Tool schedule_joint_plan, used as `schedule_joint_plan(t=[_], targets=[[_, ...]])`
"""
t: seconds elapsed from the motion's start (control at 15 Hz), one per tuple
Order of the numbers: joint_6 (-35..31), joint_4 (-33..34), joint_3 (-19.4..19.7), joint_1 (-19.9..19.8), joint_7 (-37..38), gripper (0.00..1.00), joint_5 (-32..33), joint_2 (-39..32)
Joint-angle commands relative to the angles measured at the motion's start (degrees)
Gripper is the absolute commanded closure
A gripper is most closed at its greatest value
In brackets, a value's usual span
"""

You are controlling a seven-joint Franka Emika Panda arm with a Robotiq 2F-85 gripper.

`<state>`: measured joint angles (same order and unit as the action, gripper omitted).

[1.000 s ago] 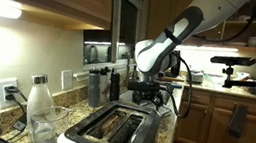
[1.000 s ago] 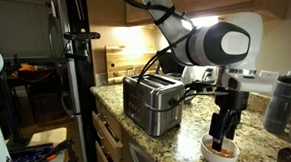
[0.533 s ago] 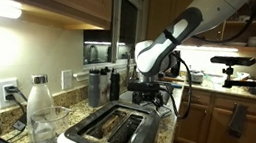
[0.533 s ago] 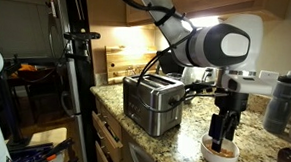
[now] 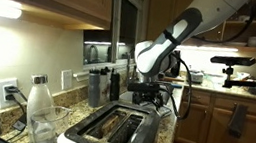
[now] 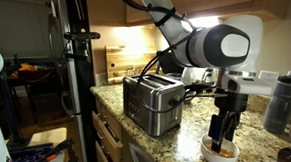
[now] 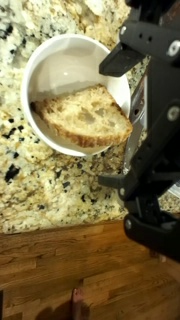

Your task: Put the pieces of bread in the toaster

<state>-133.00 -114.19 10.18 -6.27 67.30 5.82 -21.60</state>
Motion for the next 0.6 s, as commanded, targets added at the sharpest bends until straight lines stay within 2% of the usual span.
schedule_joint_plan(t=[0.0, 0.27, 0.47, 0.53], targets=[[-0.74, -0.06, 0.72, 0.33, -1.69, 0.00, -1.56, -0.25], [-0.88, -0.03, 0.73, 0.39, -1.67, 0.00, -1.46, -0.46], [-0.87, 0.04, 0.74, 0.43, -1.69, 0.08, -1.39, -0.58], [-0.86, 0.11, 0.72, 0.44, -1.73, 0.08, -1.39, -0.63]])
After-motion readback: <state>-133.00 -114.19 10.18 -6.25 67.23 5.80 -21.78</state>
